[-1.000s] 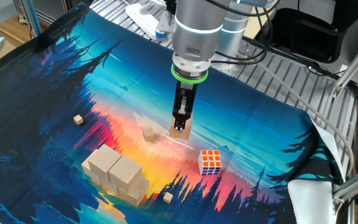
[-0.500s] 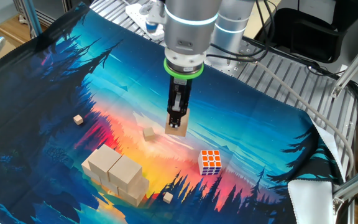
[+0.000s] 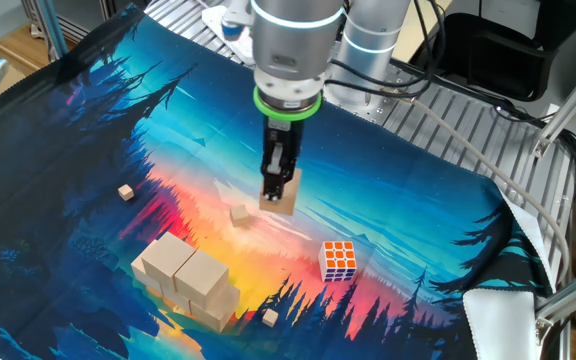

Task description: Stack the blocks into a pyramid shape

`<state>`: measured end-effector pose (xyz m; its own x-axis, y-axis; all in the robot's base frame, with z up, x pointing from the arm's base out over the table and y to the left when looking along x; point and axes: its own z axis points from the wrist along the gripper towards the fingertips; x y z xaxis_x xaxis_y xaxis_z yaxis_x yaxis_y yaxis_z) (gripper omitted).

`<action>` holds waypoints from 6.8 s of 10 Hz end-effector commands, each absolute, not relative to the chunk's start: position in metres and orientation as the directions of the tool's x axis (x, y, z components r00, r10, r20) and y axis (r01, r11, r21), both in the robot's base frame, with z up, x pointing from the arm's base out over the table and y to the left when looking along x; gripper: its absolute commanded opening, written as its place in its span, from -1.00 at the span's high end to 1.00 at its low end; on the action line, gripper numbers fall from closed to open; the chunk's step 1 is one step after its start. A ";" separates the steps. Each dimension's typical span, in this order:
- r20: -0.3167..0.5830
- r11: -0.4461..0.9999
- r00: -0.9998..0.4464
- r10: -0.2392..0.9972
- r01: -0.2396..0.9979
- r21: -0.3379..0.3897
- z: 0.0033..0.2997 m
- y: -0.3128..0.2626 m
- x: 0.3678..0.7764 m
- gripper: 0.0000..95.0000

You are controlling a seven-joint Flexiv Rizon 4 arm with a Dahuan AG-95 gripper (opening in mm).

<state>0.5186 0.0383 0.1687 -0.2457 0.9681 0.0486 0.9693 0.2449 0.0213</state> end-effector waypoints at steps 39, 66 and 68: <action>0.048 0.135 -0.140 0.989 0.986 0.095 0.180 -0.001 0.588 1.00; 0.030 -0.006 0.002 1.000 0.990 0.138 0.168 -0.012 0.681 1.00; 0.034 -0.006 0.001 0.999 0.992 0.129 0.168 -0.015 0.685 1.00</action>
